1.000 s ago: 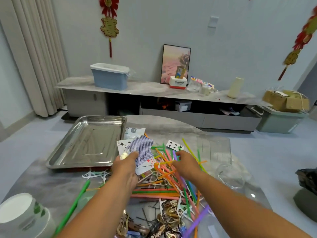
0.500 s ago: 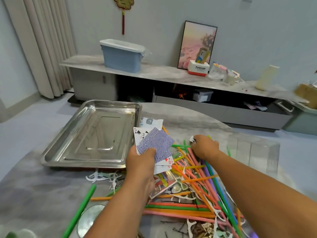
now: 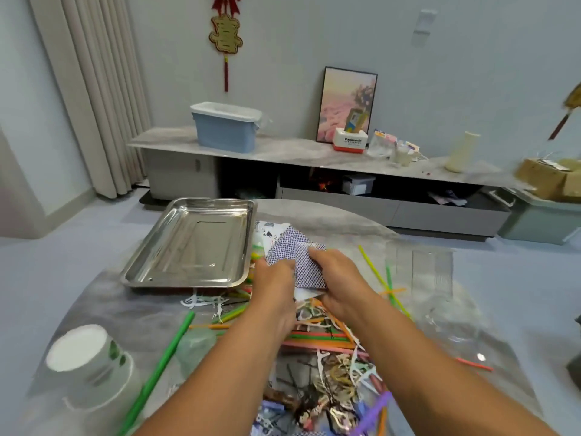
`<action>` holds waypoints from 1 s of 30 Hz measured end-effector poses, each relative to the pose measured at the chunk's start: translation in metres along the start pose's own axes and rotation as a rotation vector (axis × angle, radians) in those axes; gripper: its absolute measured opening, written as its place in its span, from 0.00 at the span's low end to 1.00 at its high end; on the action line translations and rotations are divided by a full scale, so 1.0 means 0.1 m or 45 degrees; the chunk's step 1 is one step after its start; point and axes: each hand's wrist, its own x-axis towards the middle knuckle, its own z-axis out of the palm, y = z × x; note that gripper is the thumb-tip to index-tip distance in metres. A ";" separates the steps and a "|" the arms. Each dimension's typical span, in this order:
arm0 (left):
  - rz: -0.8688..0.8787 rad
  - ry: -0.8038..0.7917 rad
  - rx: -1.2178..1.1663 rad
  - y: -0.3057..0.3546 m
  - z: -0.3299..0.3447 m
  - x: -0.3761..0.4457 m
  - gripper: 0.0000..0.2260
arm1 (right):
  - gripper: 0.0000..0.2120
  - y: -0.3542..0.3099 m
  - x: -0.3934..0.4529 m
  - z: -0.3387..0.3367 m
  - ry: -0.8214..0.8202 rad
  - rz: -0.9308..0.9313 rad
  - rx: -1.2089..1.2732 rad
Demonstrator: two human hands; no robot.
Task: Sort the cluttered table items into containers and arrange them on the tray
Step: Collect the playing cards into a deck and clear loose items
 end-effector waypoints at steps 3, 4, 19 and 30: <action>-0.013 -0.003 0.350 0.02 -0.11 -0.38 0.13 | 0.16 0.02 -0.42 0.05 0.057 0.001 0.037; -0.012 -0.004 0.500 0.01 -0.16 -0.48 0.13 | 0.16 0.03 -0.53 0.01 0.042 0.072 0.083; -0.012 -0.087 1.459 -0.37 -1.38 -1.43 0.10 | 0.24 0.80 -1.84 -0.68 -0.211 0.305 -1.050; 0.178 -0.385 1.960 -0.73 -1.37 -1.35 0.24 | 0.10 0.96 -1.73 -0.55 -0.004 -0.213 -1.711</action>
